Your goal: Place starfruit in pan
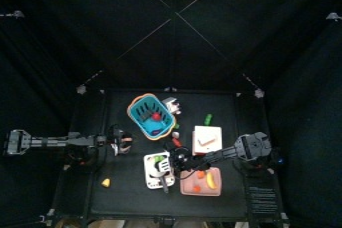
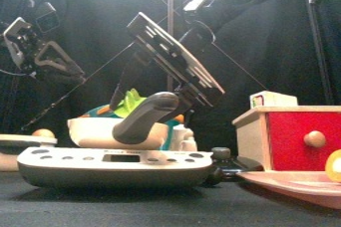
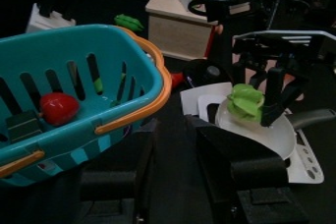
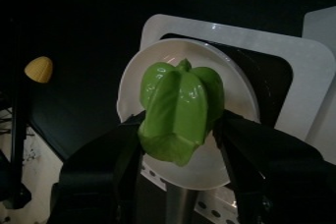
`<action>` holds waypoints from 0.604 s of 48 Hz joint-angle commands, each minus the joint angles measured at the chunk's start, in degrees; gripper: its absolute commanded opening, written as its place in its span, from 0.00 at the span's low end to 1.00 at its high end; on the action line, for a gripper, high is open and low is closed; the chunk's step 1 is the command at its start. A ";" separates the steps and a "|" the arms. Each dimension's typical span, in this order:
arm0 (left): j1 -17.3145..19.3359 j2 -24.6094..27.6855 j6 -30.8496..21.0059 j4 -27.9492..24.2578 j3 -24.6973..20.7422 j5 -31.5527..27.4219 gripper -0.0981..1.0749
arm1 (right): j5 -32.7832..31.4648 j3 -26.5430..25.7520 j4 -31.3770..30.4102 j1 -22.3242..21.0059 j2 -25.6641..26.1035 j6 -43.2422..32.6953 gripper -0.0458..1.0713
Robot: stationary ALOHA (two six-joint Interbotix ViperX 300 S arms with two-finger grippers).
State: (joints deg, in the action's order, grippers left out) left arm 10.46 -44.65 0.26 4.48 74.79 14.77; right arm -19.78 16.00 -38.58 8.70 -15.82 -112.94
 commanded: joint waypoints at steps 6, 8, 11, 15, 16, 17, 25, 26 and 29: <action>0.09 0.09 0.09 0.00 -0.79 0.26 0.69 | 0.18 -1.85 0.79 -0.18 1.58 -0.26 0.83; 0.18 0.09 0.09 0.00 -0.79 0.26 0.69 | 0.26 -1.93 1.32 -0.18 1.49 -0.18 0.86; 0.18 0.09 0.09 -0.09 -0.70 0.26 0.69 | 0.26 -2.11 2.11 -0.18 1.58 -0.09 0.88; 0.18 0.09 0.09 -0.09 -0.70 0.26 0.69 | 0.18 -2.29 2.81 -0.18 1.58 0.09 0.91; 0.09 0.09 0.09 -0.09 -0.70 0.26 0.69 | 0.26 -2.37 2.90 -0.18 1.67 0.18 0.91; 0.09 0.09 0.09 -0.09 -0.70 0.26 0.69 | 0.26 -2.37 2.99 -0.18 1.58 0.18 0.91; 0.09 0.09 0.09 -0.09 -0.70 0.26 0.69 | -0.35 -2.55 2.99 -0.26 1.93 0.00 0.91; 0.09 0.09 0.09 -0.09 -0.70 0.26 0.69 | -0.53 -2.64 2.99 -0.26 2.02 0.00 0.91; 0.18 0.09 0.09 -0.09 -0.70 0.26 0.69 | -1.05 -2.72 2.99 -0.26 2.37 0.09 0.91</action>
State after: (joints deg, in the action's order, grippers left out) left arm 10.46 -44.56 0.35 4.48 74.88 14.77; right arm -20.48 14.85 -35.60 8.70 -15.82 -112.94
